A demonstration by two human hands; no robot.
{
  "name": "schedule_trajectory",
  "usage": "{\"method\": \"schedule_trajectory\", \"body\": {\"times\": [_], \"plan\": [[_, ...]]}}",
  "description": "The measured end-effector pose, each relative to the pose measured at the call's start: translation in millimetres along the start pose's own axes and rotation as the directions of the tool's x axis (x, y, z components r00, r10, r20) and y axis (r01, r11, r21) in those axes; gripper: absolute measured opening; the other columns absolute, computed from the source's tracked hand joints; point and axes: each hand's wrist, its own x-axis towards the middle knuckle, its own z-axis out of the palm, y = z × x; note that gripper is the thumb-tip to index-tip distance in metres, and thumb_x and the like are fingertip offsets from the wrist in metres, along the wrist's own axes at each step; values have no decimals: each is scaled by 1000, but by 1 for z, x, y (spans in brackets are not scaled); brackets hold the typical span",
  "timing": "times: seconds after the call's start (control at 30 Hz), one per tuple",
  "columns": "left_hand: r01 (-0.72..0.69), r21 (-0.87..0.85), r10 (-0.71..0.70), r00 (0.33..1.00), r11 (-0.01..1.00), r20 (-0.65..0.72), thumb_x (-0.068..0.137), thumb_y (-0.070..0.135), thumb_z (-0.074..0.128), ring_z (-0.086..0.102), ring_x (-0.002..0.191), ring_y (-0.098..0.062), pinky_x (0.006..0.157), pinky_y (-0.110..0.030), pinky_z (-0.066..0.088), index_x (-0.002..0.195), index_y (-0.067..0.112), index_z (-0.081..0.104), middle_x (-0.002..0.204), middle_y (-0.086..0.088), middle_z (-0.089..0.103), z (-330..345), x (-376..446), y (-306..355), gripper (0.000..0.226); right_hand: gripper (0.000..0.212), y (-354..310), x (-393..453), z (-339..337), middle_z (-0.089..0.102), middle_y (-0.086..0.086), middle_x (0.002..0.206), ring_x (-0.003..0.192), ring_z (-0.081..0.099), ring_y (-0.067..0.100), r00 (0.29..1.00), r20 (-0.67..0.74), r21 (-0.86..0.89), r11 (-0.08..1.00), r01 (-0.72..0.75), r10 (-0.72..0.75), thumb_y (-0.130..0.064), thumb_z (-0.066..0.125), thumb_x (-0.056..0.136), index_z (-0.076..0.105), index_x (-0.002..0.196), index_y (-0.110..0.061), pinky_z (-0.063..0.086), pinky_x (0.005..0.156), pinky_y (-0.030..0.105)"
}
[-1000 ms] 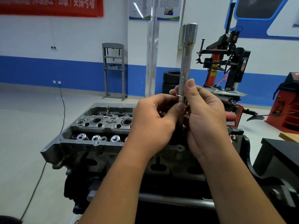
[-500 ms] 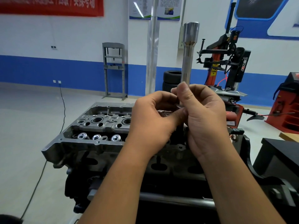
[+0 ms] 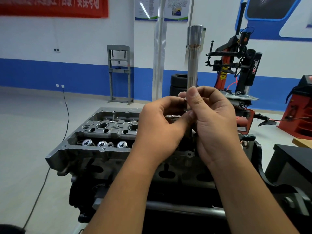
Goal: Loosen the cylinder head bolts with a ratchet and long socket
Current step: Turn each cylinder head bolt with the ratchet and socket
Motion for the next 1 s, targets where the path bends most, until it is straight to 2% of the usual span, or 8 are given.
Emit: {"method": "schedule_trajectory", "body": {"times": [0.13, 0.27, 0.43, 0.53, 0.63, 0.7, 0.87, 1.0], "plan": [[30, -74, -24, 997, 997, 76, 102, 10, 67, 70, 70, -2, 62, -18, 55, 123, 14, 74, 102, 2, 79, 1, -1, 4, 23, 23, -1, -1, 1, 72, 9, 95, 89, 70, 22, 1000, 7, -31, 999, 15, -15, -35, 74, 82, 70, 91, -15, 62, 80, 37], [0, -50, -2, 999, 999, -33, 91, 5, 79, 75, 88, -1, 71, -12, 56, 106, 20, 75, 93, 6, 80, 2, 0, 4, 22, 25, -1, -1, 3, 73, 11, 92, 87, 71, 28, 999, 32, 24, 999, -44, 43, -37, 71, 83, 72, 91, -13, 63, 80, 46], [-17, -36, 14, 997, 999, -80, 87, 9, 85, 76, 86, -4, 63, -11, 54, 97, 23, 71, 91, 5, 79, 4, 0, 3, 22, 22, -2, -1, 3, 74, 4, 80, 77, 75, 23, 1000, 20, 10, 1000, -23, 23, -38, 83, 74, 70, 83, -23, 59, 67, 34], [-27, 36, 29, 998, 999, -50, 91, 13, 81, 74, 92, 0, 71, -13, 56, 107, 25, 72, 97, 10, 78, 7, 0, 4, 21, 22, -3, 0, 2, 72, 2, 77, 73, 73, 17, 1000, 5, 65, 998, -22, 21, -32, 79, 78, 67, 87, -17, 58, 64, 30], [5, -30, -4, 1000, 1000, 22, 101, 11, 68, 71, 75, 2, 64, -14, 54, 125, 17, 73, 97, 9, 77, 8, 1, 5, 25, 22, -3, 1, 2, 73, 6, 85, 83, 73, 21, 999, 21, 49, 998, -42, 41, -35, 71, 84, 72, 88, -13, 62, 74, 42], [11, -68, -10, 1000, 998, 23, 102, 9, 67, 68, 66, 2, 59, -12, 51, 123, 15, 73, 91, 8, 77, 9, 2, 8, 23, 22, -3, 1, 2, 74, 8, 88, 86, 73, 23, 998, 15, 79, 995, -68, 67, -36, 67, 86, 76, 82, -16, 62, 79, 44], [-1, -67, -4, 997, 998, -73, 84, 9, 86, 74, 83, 0, 66, -10, 54, 95, 22, 75, 88, 9, 79, 15, 3, 8, 21, 24, -4, 1, 4, 74, 5, 83, 82, 73, 21, 998, -7, 114, 992, -56, 57, -36, 73, 83, 68, 91, -14, 62, 74, 41], [39, -140, -41, 999, 989, -10, 90, 6, 79, 75, 80, -4, 65, -13, 55, 105, 16, 78, 95, 1, 81, 14, 3, 8, 18, 24, -3, -1, 3, 74, 7, 86, 83, 73, 24, 1000, 4, 85, 996, -7, 7, -35, 76, 81, 65, 90, -16, 63, 82, 54]]}}
